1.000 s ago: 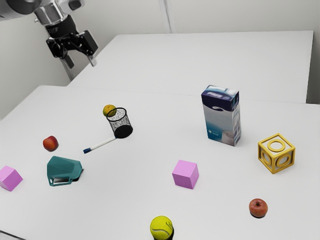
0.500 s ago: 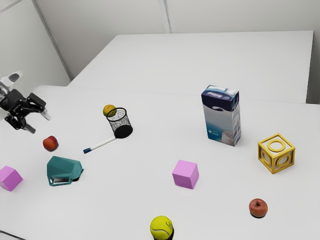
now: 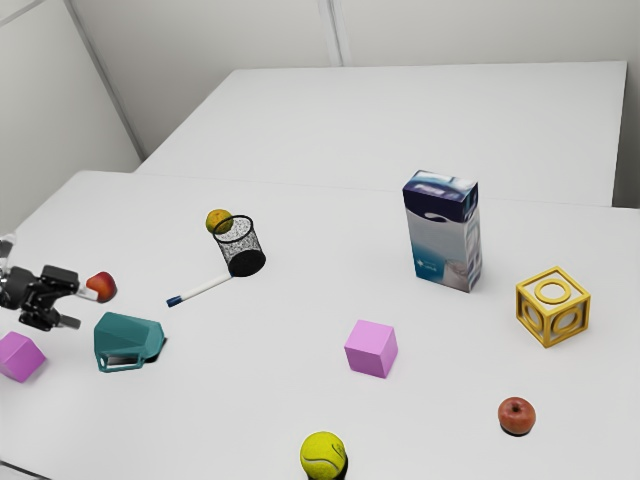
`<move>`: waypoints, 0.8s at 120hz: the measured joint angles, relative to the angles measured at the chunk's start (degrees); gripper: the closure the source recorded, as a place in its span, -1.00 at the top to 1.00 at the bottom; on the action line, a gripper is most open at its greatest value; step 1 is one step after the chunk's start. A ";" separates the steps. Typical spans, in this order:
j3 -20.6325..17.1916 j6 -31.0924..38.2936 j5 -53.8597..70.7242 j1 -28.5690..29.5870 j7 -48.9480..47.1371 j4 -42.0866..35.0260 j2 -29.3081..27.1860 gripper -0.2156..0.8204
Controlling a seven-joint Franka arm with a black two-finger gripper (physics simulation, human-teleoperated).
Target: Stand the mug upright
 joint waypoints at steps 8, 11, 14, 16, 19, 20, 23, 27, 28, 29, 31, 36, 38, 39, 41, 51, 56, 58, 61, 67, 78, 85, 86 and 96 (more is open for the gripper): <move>0.01 0.45 -2.72 -0.07 3.06 -1.31 0.78 0.55; 0.01 0.54 -3.73 -0.06 4.12 -2.17 0.89 0.55; 0.05 0.58 -4.62 -0.08 5.14 -3.18 0.87 0.55; 0.15 0.58 -5.28 -0.08 5.79 -3.90 0.83 0.55; 0.26 0.51 -6.18 -0.03 6.74 -4.75 0.77 0.55; 0.29 0.47 -6.44 0.00 7.05 -4.97 0.76 0.55; 0.38 0.32 -7.14 0.03 7.94 -5.45 0.72 0.55; 0.49 0.11 -7.97 0.05 9.06 -5.83 0.64 0.55; 0.51 0.06 -8.20 0.06 9.33 -5.91 0.62 0.55; 0.53 -0.04 -8.49 0.07 9.60 -6.02 0.59 0.55; 0.57 -0.25 -9.03 0.06 10.12 -6.22 0.56 0.55; 0.98 -0.87 -10.18 -0.07 11.35 -6.96 0.49 0.55; 1.24 -1.17 -10.70 -0.08 11.83 -7.37 0.43 0.55; 1.34 -1.32 -10.94 -0.07 12.06 -7.54 0.40 0.55; 1.52 -1.60 -11.41 -0.03 12.51 -7.92 0.34 0.55; 1.98 -2.85 -13.16 0.04 14.58 -9.16 0.06 0.55; 2.06 -3.32 -13.76 0.01 15.52 -9.63 -0.19 0.55; 2.07 -3.49 -14.09 -0.01 15.87 -9.77 -0.25 0.55; 2.09 -3.74 -14.54 -0.05 16.39 -9.95 -0.34 0.55; 2.11 -4.22 -15.22 -0.13 17.37 -10.24 -0.47 0.55; 2.11 -4.80 -15.94 -0.35 18.96 -10.72 -0.57 0.55; 2.09 -5.01 -16.19 -0.66 19.86 -10.80 -0.58 0.55; 2.08 -5.02 -16.22 -0.72 19.98 -10.81 -0.58 0.55; 2.04 -5.16 -16.41 -1.09 21.10 -11.10 -0.63 0.54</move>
